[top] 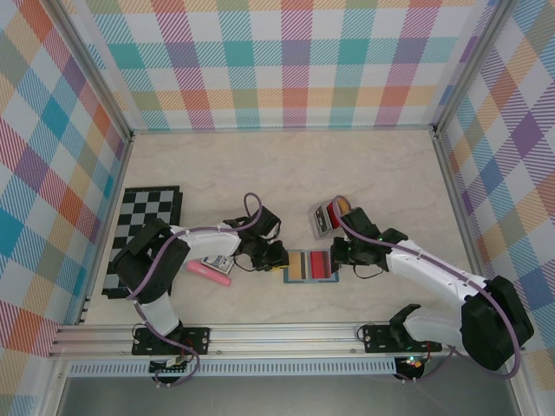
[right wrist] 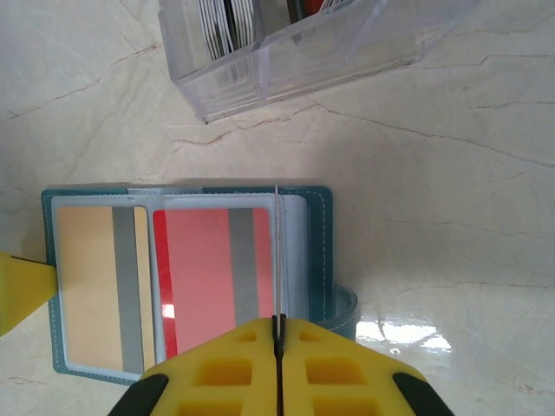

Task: Put the credit cards into the card holder
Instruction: Flip over the card slot in the card holder.

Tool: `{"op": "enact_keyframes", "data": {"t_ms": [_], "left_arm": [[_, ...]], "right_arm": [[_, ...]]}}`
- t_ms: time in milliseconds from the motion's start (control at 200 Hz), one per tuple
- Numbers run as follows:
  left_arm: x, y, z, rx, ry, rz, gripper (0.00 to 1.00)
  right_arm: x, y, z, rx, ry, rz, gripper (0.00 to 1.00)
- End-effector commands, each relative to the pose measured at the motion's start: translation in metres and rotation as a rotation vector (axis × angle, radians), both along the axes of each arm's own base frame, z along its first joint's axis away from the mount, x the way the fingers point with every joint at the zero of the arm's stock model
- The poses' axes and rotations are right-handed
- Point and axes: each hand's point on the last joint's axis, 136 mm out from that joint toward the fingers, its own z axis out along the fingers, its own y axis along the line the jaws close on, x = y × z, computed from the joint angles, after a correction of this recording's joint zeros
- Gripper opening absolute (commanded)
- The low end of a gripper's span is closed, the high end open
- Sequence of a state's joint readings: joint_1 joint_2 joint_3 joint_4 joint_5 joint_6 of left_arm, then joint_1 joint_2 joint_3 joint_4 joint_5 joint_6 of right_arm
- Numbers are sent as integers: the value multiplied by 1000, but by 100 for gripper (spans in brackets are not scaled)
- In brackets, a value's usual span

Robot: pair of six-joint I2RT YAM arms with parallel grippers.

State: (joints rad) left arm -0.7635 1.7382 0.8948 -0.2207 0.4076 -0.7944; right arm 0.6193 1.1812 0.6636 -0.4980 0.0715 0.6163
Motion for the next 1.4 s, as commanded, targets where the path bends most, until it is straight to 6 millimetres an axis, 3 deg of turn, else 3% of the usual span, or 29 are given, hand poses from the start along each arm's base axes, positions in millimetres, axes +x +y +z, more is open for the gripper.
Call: {"op": "enact_keyframes", "data": {"t_ms": [0, 270, 440, 735, 1055, 1400], "left_arm": [[-4, -7, -3, 7, -2, -35, 18], [-4, -8, -4, 6, 2, -38, 18], [-4, -8, -5, 6, 4, -39, 18], [-3, -8, -3, 6, 0, -39, 17], [-1, -8, -1, 4, -12, -31, 17], [9, 14, 20, 62, -127, 39, 21]], "right_arm": [[-1, -3, -2, -32, 3, 10, 8], [-2, -3, -18, -43, 36, 6, 7], [-3, 2, -19, -13, 42, 11, 7], [2, 27, 18, 160, -19, 25, 8], [4, 52, 35, 314, -4, 34, 9], [2, 73, 14, 380, 91, 41, 9]]}}
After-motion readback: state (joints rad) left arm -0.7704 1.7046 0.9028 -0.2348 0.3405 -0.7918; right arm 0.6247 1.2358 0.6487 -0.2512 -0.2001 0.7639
